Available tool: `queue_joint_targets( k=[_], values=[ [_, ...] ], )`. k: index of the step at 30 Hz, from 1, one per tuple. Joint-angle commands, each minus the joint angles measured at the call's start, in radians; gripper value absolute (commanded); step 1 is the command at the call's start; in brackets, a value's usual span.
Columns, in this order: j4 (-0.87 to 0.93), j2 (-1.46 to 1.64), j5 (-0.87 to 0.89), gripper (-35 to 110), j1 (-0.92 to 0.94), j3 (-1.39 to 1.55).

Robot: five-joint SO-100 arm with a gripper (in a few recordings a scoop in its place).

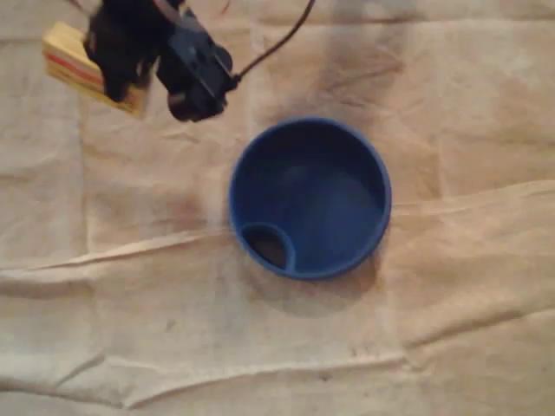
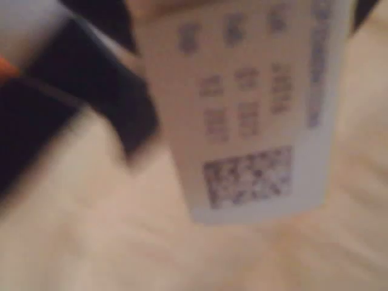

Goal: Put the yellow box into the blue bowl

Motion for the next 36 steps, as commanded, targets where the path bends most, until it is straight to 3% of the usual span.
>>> queue_joint_targets(
  k=[1, 6, 25, 36],
  values=[
    [0.084, 0.172, -0.006, 0, -0.06, -0.058],
    [0.172, 0.207, 0.005, 0, -0.153, -0.06],
    [0.152, 0.192, 0.006, 0, -0.454, -0.058],
    [0.003, 0.089, 0.008, 0, -0.466, -0.043]
  ],
)
